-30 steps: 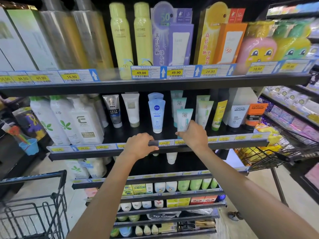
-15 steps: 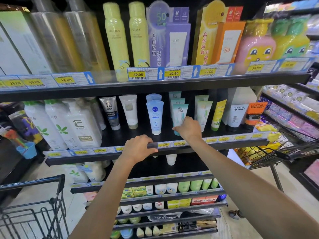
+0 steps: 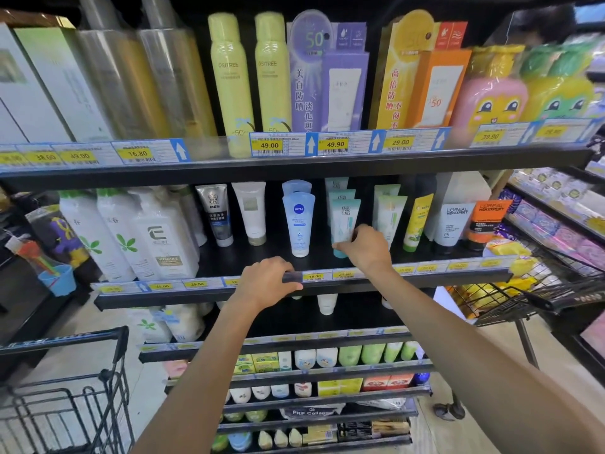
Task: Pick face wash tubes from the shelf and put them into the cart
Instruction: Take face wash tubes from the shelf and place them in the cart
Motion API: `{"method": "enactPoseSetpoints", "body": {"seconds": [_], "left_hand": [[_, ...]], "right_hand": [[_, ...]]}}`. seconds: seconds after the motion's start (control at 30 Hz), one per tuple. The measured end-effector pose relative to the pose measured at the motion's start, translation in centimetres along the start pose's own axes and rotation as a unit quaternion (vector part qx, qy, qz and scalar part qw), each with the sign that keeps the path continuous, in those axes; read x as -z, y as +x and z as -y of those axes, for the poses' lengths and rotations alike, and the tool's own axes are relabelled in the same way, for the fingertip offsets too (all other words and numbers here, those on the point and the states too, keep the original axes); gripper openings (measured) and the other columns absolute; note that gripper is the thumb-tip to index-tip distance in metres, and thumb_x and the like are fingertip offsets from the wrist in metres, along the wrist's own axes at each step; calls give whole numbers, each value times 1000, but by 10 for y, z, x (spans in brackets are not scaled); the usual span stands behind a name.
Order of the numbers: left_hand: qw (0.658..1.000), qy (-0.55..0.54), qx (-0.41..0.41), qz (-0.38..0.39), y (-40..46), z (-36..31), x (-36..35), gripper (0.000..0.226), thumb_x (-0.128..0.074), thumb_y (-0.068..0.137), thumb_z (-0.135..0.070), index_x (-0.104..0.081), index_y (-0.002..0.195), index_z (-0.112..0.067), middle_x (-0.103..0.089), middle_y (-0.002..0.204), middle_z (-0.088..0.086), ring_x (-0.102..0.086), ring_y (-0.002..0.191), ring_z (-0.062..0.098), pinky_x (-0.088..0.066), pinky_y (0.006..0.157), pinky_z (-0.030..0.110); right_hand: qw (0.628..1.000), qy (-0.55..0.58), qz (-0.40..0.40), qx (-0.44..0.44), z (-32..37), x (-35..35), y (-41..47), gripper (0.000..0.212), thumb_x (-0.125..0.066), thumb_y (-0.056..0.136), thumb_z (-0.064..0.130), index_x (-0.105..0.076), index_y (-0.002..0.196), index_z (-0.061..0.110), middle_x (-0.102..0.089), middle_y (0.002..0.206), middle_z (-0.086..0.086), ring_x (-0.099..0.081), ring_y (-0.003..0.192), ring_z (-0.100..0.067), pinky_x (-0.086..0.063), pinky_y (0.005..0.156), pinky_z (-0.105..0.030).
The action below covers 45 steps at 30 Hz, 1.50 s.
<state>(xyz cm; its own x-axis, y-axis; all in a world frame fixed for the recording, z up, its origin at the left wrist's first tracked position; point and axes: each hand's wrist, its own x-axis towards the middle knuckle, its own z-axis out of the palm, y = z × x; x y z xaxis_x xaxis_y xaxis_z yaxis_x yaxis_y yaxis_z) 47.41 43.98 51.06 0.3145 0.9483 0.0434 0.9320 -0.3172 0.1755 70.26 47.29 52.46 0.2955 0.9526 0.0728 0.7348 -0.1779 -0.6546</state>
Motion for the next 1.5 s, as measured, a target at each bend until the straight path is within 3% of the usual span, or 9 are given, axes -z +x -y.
{"method": "enactPoseSetpoints", "body": {"seconds": [0.13, 0.33, 0.43, 0.53, 0.87, 1.03, 1.13, 1.27, 1.5], "left_hand": [[1000, -19, 2, 7, -5, -5, 4, 40, -66, 95, -50, -64, 126, -25, -62, 126, -3, -61, 109, 17, -45, 81, 33], [993, -83, 17, -83, -49, -10, 12, 49, -66, 98, -41, -57, 141, -18, -60, 138, 3, -58, 124, 22, -49, 105, 41], [989, -69, 51, -123, -93, -9, 11, 48, -65, 98, -42, -58, 139, -17, -63, 133, 4, -60, 120, 24, -50, 102, 42], [985, -48, 115, -121, -153, -4, 5, 54, -58, 101, -49, -53, 144, -16, -60, 137, 6, -58, 124, 27, -48, 105, 45], [927, -73, 364, -50, -390, 32, -35, 56, -47, 105, -51, -48, 148, -16, -53, 147, 9, -51, 133, 30, -42, 109, 40], [878, -106, 465, -51, -488, 62, -50, 54, -51, 98, -54, -57, 136, -16, -62, 132, 10, -59, 120, 34, -50, 95, 43], [856, -119, 499, -61, -534, 81, -61, 83, -31, 83, -70, -59, 136, -13, -64, 132, 14, -62, 117, 37, -51, 90, 43], [832, -138, 537, -39, -591, 124, -78, 48, -52, 103, -46, -53, 143, -21, -58, 143, 10, -58, 127, 32, -49, 98, 41], [807, -163, 567, 3, -662, 222, -119, 55, -49, 104, -47, -45, 149, -15, -54, 145, 11, -55, 127, 33, -48, 100, 42]], "right_hand": [[998, -42, -12, 35, -1, 19, -30, 48, -75, 91, 45, -61, 120, 10, -69, 101, -4, -67, 94, -26, -57, 79, -40], [979, -119, -13, 162, -5, 39, -96, 53, -64, 99, 46, -56, 141, 16, -69, 128, -7, -68, 110, -29, -54, 83, -38], [968, -110, 33, 223, 1, 40, -130, 54, -58, 102, 44, -50, 149, 18, -59, 145, -4, -63, 122, -25, -51, 94, -37], [949, -131, 72, 279, 8, 29, -167, 53, -53, 104, 47, -50, 149, 19, -57, 147, -2, -56, 131, -22, -46, 102, -36], [881, -95, 248, 392, 60, -70, -303, 54, -50, 106, 44, -39, 156, 28, -41, 160, 2, -53, 135, -22, -47, 105, -40], [832, -105, 302, 454, 99, -125, -372, 53, -55, 105, 40, -45, 153, 19, -43, 160, -3, -35, 149, -22, -27, 116, -33], [812, -101, 330, 471, 115, -157, -402, 51, -57, 104, 40, -50, 149, 17, -50, 154, -4, -42, 145, -22, -31, 113, -32], [784, -128, 368, 484, 149, -211, -447, 54, -52, 105, 46, -46, 152, 21, -48, 153, -2, -48, 139, -22, -42, 109, -37], [751, -164, 432, 472, 213, -307, -509, 58, -50, 106, 47, -39, 157, 21, -41, 160, -2, -40, 145, -22, -35, 113, -33]]}}
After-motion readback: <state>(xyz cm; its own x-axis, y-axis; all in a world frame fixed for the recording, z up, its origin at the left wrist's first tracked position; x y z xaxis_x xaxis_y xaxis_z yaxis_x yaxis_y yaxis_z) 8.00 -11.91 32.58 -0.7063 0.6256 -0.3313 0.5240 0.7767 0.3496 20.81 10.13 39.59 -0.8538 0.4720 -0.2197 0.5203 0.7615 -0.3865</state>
